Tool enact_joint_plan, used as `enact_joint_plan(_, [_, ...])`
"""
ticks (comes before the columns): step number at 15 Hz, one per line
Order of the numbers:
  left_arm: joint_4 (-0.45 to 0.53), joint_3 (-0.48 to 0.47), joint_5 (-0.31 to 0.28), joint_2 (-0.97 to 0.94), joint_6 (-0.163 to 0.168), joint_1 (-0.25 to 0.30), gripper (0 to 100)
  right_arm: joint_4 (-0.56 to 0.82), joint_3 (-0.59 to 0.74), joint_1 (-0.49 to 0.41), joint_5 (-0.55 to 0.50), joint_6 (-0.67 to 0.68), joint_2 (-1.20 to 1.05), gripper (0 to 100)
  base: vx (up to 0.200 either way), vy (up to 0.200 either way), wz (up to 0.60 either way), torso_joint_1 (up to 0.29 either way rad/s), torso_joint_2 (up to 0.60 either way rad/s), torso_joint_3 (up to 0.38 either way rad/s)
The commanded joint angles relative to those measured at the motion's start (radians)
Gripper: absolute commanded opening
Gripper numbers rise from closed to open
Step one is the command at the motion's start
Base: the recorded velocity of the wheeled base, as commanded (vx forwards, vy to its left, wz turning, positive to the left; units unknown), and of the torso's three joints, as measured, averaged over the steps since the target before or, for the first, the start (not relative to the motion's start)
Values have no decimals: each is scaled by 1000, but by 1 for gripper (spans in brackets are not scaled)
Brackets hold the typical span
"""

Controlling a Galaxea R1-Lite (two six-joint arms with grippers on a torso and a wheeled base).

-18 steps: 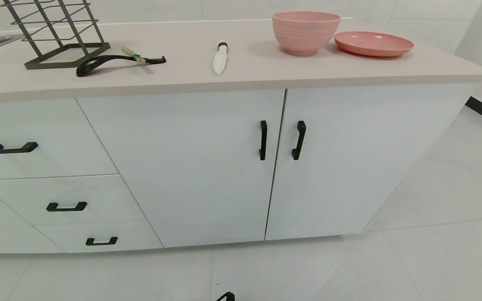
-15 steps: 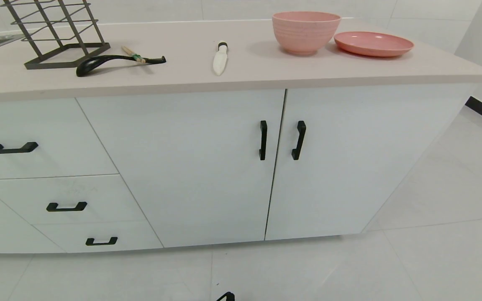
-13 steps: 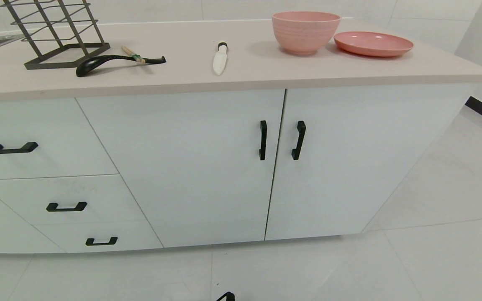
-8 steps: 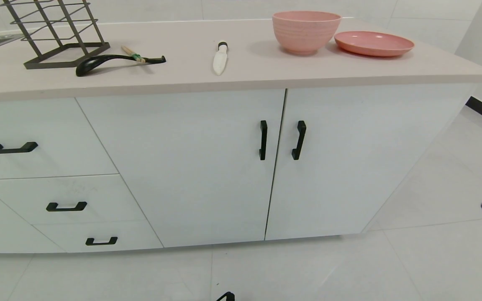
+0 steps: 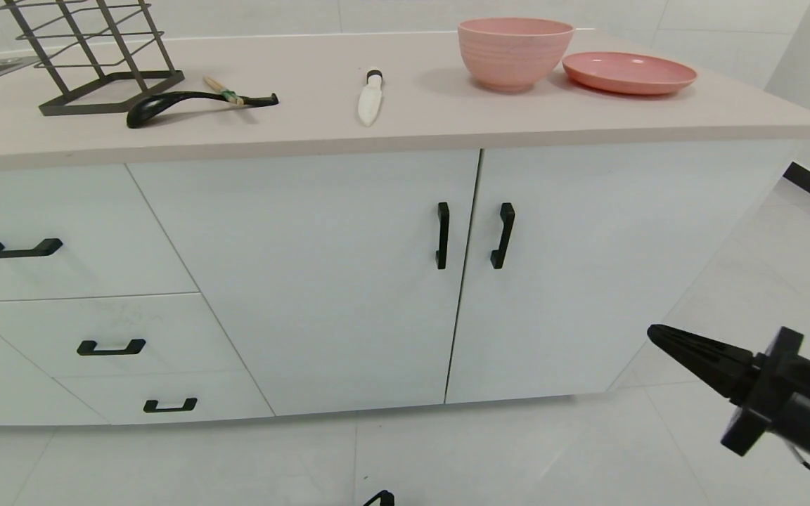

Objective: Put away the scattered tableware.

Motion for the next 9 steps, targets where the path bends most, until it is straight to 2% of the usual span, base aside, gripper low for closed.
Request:
enact_joint_plan(1, [-1, 0, 0, 1, 1, 0, 100, -4, -37, 31, 3, -4, 143, 0, 0, 0, 0, 0, 0, 0])
enact_joint_plan(2, [-1, 0, 1, 1, -4, 0, 100, -6, -60, 59, 3, -4, 162, 100, 0, 0, 0, 0, 0, 0])
enact_joint_plan(6, [-14, 0, -5, 1, 7, 0, 100, -8, -84, 106, 3, -4, 196, 100, 0, 0, 0, 0, 0, 0])
enact_joint_plan(7, [-227, 0, -13, 1, 10, 0, 100, -9, -87, 108, 3, -4, 202, 100, 0, 0, 0, 0, 0, 0])
enact_joint_plan(8, [-425, -3, -33, 1, 28, 0, 100, -11, -103, 108, 3, -4, 203, 100, 0, 0, 0, 0, 0, 0])
enact_joint_plan(9, [-428, -29, -66, 1, 28, 0, 100, -11, -130, 108, 3, -4, 211, 100, 0, 0, 0, 0, 0, 0])
